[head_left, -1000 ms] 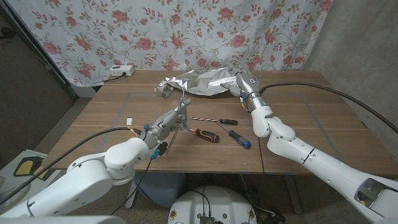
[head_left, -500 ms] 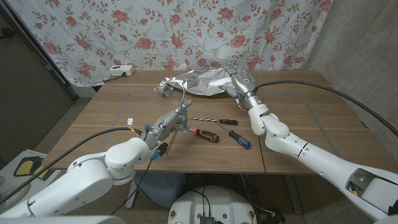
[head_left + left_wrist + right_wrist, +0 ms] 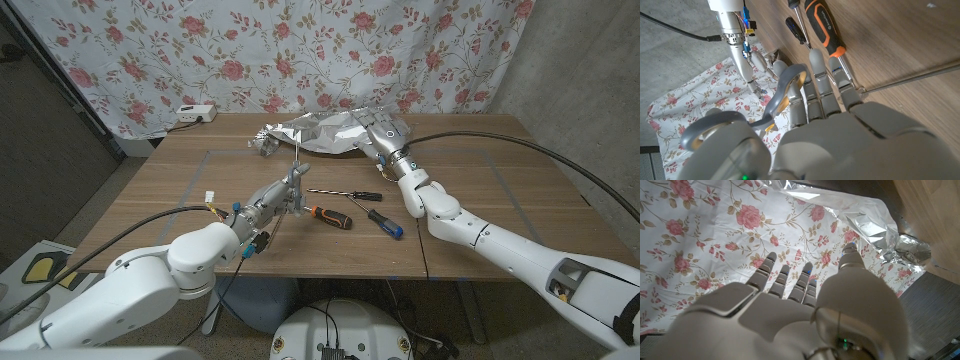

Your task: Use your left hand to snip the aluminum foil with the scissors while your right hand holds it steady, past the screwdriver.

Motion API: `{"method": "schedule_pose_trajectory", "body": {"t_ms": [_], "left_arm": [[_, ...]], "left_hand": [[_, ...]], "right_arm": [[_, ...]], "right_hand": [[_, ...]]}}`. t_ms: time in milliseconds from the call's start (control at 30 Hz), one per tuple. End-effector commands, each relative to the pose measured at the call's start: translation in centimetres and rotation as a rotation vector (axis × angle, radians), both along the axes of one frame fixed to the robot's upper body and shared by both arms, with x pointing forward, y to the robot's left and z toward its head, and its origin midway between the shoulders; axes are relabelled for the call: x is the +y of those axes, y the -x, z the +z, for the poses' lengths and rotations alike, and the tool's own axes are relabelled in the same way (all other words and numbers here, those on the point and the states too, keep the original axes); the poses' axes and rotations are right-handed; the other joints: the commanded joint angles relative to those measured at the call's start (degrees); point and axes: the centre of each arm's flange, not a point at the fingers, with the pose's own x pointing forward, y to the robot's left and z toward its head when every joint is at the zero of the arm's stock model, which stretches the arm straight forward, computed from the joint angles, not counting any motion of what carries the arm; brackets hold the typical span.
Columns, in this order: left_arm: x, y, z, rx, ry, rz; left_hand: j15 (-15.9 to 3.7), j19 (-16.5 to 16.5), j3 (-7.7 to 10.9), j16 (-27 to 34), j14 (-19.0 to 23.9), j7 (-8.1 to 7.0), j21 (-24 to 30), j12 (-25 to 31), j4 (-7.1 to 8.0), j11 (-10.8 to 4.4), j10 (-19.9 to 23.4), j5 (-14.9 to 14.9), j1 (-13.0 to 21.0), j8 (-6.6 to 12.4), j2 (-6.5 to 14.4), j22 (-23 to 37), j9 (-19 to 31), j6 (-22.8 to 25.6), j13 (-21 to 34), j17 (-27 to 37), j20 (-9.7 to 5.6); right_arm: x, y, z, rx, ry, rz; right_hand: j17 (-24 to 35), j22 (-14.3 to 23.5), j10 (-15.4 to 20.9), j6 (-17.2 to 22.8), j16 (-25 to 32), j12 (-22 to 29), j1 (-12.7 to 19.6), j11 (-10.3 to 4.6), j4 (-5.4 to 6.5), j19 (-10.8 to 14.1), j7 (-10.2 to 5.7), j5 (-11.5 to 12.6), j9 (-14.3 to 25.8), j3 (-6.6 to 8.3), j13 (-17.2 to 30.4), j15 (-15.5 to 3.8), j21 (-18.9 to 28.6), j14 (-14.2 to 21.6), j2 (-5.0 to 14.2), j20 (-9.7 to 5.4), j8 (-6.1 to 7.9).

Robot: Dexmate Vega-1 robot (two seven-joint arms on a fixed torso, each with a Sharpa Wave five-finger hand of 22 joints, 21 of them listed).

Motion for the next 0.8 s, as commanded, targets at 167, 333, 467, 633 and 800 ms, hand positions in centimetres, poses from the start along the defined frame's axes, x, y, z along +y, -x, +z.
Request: {"method": "schedule_pose_trajectory", "body": {"t_ms": [167,333,467,633,800], "left_arm": [[0.1,0.5,-0.4,0.011,-0.005,0.0],[0.2,0.7,-0.5,0.012,0.0,0.002],[0.2,0.8,-0.6,0.013,-0.002,0.003],[0.3,0.8,-0.7,0.018,-0.002,0.0],[0.3,0.8,-0.7,0.012,0.002,0.008]], "left_hand": [[-0.01,0.3,-14.16,0.4,-0.4,0.15,-0.2,22.2,14.58,-3.12,3.3,-0.5,-0.3,-0.29,-1.6,0.3,0.0,-0.6,2.5,-0.2,-0.02],[-0.15,0.3,-14.16,0.6,-0.5,0.16,-0.2,21.9,14.87,-3.12,3.3,-0.7,0.0,-0.48,-1.5,0.3,-0.1,-0.4,2.3,-0.1,0.0],[-0.04,0.3,-14.15,0.7,-0.6,0.22,-0.3,22.3,15.07,-3.16,3.0,-0.8,0.1,-0.55,-1.5,0.3,0.0,-0.4,3.3,-0.2,0.03],[0.01,0.2,-14.15,0.5,-0.5,0.72,-0.3,21.7,15.33,-3.32,3.3,-0.9,0.2,-1.12,-1.4,0.4,-1.3,1.0,2.3,-0.7,0.03],[0.05,0.2,-14.14,1.1,-0.7,0.52,-0.3,22.7,15.47,-3.2,3.1,-1.0,0.4,-1.17,-1.4,0.4,-0.9,0.7,3.9,0.2,0.04]], "right_arm": [[-0.4,-2.5,-0.3,0.0,0.114,-0.069],[-0.8,-3.3,-0.5,0.013,0.135,-0.098],[-1.1,-3.7,-0.5,0.023,0.14,-0.126],[-1.3,-4.2,-0.6,0.036,0.151,-0.153],[-1.4,-4.7,-0.6,0.047,0.173,-0.172]], "right_hand": [[-0.5,0.1,0.4,-0.9,0.4,-1.5,2.3,-0.07,-0.08,0.4,-0.08,-0.1,0.0,1.18,-0.3,-9.89,0.1,-0.7,0.42,-0.83,-0.4],[-0.7,0.1,0.7,-1.1,0.6,-2.0,2.2,-0.05,0.27,0.8,0.12,-0.3,0.0,1.16,-0.4,-9.69,0.2,-0.8,0.24,-1.51,-0.42],[-0.8,0.1,0.8,-1.3,0.7,-2.2,2.3,-0.05,0.37,0.9,0.29,-0.3,0.0,1.2,-0.5,-9.77,0.2,-0.8,0.24,-1.66,-0.47],[-1.0,0.2,1.2,-1.4,0.8,-2.4,2.4,-0.06,0.4,1.1,0.59,-0.3,-0.1,1.27,-0.5,-9.78,0.2,-0.9,0.16,-1.52,-0.49],[-1.3,0.2,0.7,-3.0,0.9,-3.5,0.9,0.0,1.29,0.6,0.58,-0.4,-0.1,0.47,-0.6,-9.59,0.0,-1.5,-0.59,-2.75,-0.91]]}}
